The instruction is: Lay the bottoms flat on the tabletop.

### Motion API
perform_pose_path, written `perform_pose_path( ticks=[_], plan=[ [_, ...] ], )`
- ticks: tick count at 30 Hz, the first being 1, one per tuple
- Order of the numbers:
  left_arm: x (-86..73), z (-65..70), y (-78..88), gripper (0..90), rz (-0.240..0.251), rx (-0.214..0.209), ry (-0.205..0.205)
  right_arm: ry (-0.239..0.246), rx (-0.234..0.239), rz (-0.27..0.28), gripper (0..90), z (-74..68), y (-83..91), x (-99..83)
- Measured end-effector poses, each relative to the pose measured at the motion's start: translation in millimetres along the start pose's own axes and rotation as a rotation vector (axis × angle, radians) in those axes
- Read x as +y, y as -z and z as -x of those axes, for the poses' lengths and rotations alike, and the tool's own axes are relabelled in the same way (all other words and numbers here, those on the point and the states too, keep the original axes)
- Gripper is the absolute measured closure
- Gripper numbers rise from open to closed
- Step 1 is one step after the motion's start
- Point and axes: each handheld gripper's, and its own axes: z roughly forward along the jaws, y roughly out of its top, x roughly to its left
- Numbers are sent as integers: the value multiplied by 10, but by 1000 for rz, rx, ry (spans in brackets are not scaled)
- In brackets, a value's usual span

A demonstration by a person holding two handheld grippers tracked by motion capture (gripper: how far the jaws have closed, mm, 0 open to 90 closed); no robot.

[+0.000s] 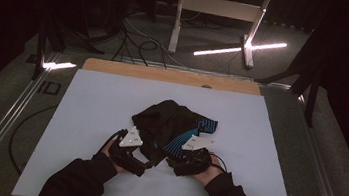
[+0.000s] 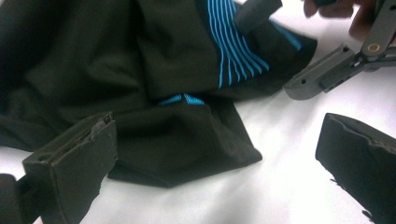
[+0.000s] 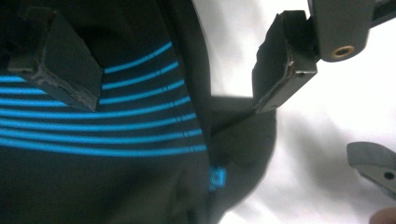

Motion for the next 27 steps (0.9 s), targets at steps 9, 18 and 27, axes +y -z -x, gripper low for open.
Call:
perform_pose_path(
  ticks=[9,18,27],
  plan=[
    [-20,31,-220,39,-109,-11,-8,8,-52,-71,265,-28,-108,-79],
    [-35,60,-358,166,-157,37,-58,54,-111,-98,521,-53,-118,-91],
    [-8,32,-338,704,-145,41,-53,34,-87,-94,836,31,-7,-51]
  ],
)
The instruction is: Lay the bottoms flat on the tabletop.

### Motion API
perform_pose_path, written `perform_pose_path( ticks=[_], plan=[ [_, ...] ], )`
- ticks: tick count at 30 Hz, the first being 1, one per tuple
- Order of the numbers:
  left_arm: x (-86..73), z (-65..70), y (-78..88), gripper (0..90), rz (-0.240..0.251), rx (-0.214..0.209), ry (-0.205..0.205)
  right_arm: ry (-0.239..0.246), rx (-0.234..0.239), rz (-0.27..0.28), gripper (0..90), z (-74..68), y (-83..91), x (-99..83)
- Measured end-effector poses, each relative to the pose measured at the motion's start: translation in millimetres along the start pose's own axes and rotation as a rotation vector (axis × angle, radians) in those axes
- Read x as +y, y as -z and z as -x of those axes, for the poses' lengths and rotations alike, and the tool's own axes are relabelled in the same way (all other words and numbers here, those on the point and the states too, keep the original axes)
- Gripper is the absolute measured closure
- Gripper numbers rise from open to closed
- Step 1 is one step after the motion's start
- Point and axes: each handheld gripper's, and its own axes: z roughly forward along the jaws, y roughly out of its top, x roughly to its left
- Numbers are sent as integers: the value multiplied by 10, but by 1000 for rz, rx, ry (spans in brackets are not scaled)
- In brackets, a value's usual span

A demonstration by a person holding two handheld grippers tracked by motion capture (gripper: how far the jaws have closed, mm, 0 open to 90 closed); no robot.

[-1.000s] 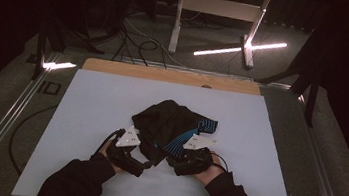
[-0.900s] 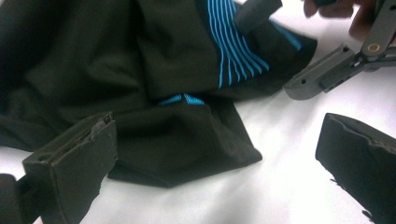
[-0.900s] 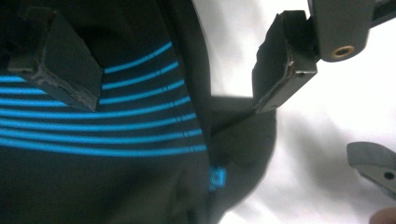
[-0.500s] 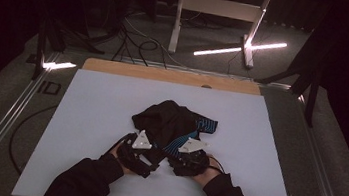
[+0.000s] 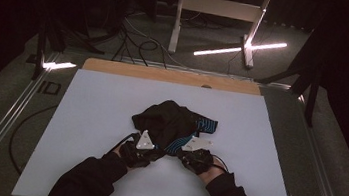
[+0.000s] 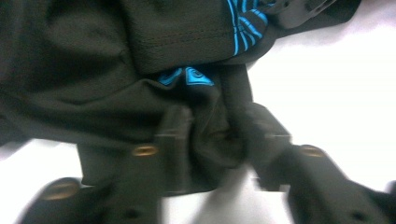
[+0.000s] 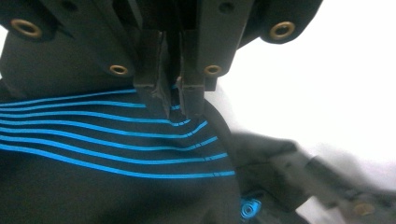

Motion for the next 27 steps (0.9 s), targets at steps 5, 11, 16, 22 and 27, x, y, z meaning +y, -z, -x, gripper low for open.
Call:
perform_pose_path(
  ticks=[5,11,16,22,27],
  plan=[
    [5,-64,97,814,24,4,20,5,11,11,840,11,73,14],
    [2,-70,233,852,37,16,-2,15,10,30,845,46,241,2],
    [-52,-69,373,858,41,24,-13,2,6,45,845,113,377,-35],
    [-129,-96,557,859,47,20,-15,-4,-10,60,846,164,619,-123],
    [-200,-99,708,859,52,13,-31,7,-27,63,846,176,738,-161]
  ],
)
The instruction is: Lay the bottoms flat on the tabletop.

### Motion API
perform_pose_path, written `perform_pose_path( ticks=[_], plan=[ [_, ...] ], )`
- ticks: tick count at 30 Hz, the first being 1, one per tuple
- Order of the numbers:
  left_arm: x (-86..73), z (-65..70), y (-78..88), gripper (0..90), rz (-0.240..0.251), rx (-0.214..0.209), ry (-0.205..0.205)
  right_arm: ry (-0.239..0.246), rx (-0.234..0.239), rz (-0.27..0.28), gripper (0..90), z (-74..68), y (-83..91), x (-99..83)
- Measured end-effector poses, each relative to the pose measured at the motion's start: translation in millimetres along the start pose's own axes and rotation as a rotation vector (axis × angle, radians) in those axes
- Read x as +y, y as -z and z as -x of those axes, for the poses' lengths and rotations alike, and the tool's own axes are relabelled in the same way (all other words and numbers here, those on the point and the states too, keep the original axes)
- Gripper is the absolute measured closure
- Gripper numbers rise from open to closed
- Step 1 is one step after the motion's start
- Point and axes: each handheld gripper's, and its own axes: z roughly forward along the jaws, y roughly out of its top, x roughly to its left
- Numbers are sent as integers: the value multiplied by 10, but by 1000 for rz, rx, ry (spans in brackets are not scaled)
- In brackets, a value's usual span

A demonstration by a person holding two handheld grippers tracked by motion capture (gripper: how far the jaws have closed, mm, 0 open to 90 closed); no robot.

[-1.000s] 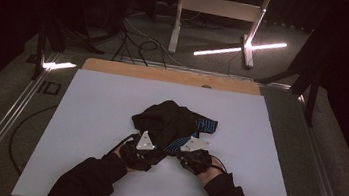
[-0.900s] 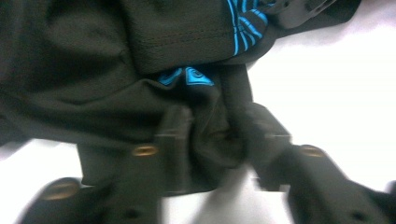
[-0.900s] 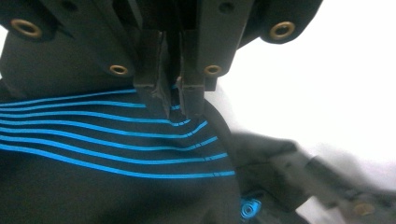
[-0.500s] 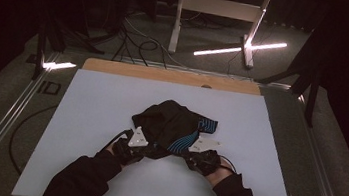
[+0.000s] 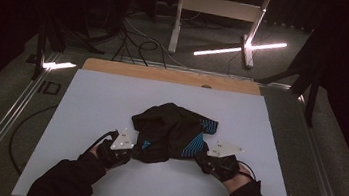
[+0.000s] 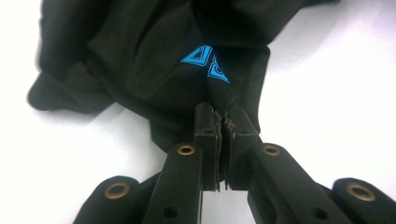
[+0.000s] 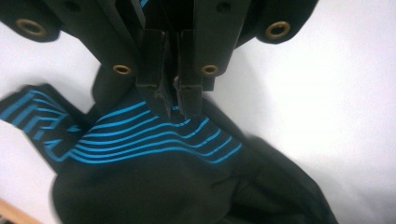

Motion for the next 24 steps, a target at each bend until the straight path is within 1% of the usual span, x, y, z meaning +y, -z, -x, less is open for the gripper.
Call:
perform_pose_path(
  ticks=[1,2,3,4,5,6,7,9,11,12,13,15,17,20,22,23,24],
  plan=[
    [-15,3,32,859,-1,3,-5,1,-7,8,847,24,71,-23],
    [-27,7,54,859,0,1,-6,-8,-15,10,847,46,136,-54],
    [-49,16,90,859,0,2,-12,-8,-15,10,847,46,136,-54],
    [-68,20,118,859,-1,4,-14,-17,-21,11,847,63,181,-84],
    [-90,23,147,858,1,-4,-15,-23,-28,6,847,84,244,-139],
    [-113,28,174,858,4,-11,-16,-23,-28,6,847,84,244,-139],
    [-136,31,198,858,-3,-8,-21,-26,-34,6,847,96,272,-170],
    [-179,34,239,857,-6,-17,-22,-36,-44,0,847,123,329,-233],
    [-232,38,290,857,-14,-24,-23,-52,-51,0,847,148,387,-296],
    [-255,40,316,857,-14,-30,-22,-72,-50,2,847,154,419,-323],
    [-276,43,343,857,-15,-36,-21,-71,-54,5,847,166,447,-353],
    [-316,65,393,857,-11,-49,-25,-93,-57,13,847,158,535,-417],
    [-350,97,437,857,-8,-64,-30,-99,-55,21,847,139,577,-449],
    [-402,161,470,856,-12,-92,-39,-105,-51,22,847,113,604,-481],
    [-441,210,482,856,-13,-120,-51,-108,-45,14,847,84,624,-522],
    [-466,239,484,856,-19,-133,-50,-112,-39,10,847,65,630,-545],
    [-466,239,484,856,-19,-133,-50,-112,-39,10,847,65,630,-545]
  ],
)
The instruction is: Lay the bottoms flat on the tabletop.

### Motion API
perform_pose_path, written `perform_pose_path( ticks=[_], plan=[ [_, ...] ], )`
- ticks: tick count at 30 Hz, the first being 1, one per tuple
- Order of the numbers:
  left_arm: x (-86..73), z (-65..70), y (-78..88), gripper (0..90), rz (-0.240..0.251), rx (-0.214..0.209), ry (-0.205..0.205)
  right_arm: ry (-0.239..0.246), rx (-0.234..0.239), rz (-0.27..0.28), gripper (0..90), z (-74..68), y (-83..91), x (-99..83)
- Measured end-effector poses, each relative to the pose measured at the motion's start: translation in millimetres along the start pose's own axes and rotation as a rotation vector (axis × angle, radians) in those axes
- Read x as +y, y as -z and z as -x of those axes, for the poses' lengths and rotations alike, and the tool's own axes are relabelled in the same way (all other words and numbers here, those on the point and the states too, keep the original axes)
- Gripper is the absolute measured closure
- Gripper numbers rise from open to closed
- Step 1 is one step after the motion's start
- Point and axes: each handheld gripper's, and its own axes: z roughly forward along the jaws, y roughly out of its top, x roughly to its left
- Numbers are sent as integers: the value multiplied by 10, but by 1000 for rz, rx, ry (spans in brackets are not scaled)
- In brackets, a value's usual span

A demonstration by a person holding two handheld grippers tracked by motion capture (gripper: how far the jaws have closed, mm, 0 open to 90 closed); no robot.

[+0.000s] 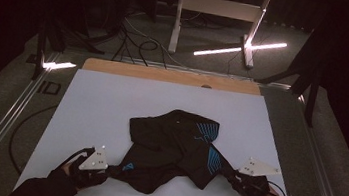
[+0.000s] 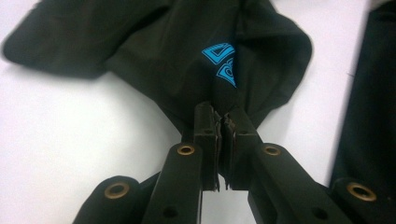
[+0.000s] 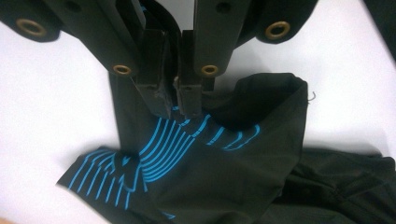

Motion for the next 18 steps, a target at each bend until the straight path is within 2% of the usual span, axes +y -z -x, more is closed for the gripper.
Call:
perform_pose_path(
  ticks=[4,5,8,9,15,17,18],
  plan=[
    [-98,80,6,855,-14,-28,12,-6,12,-23,847,-60,45,-135],
    [-116,84,11,854,-14,-34,15,-25,25,-24,846,-71,69,-180],
    [-156,91,11,853,-13,-56,30,-36,36,-28,846,-91,87,-220],
    [-162,91,11,852,-11,-58,32,-26,41,-33,846,-104,89,-236],
    [-162,74,30,836,-28,-89,22,-16,68,-40,835,-174,124,-254],
    [-163,70,36,789,-24,-99,23,-20,70,-39,825,-174,128,-251],
    [-159,57,53,789,-7,-109,36,-23,73,-34,808,-168,132,-249]
  ],
)
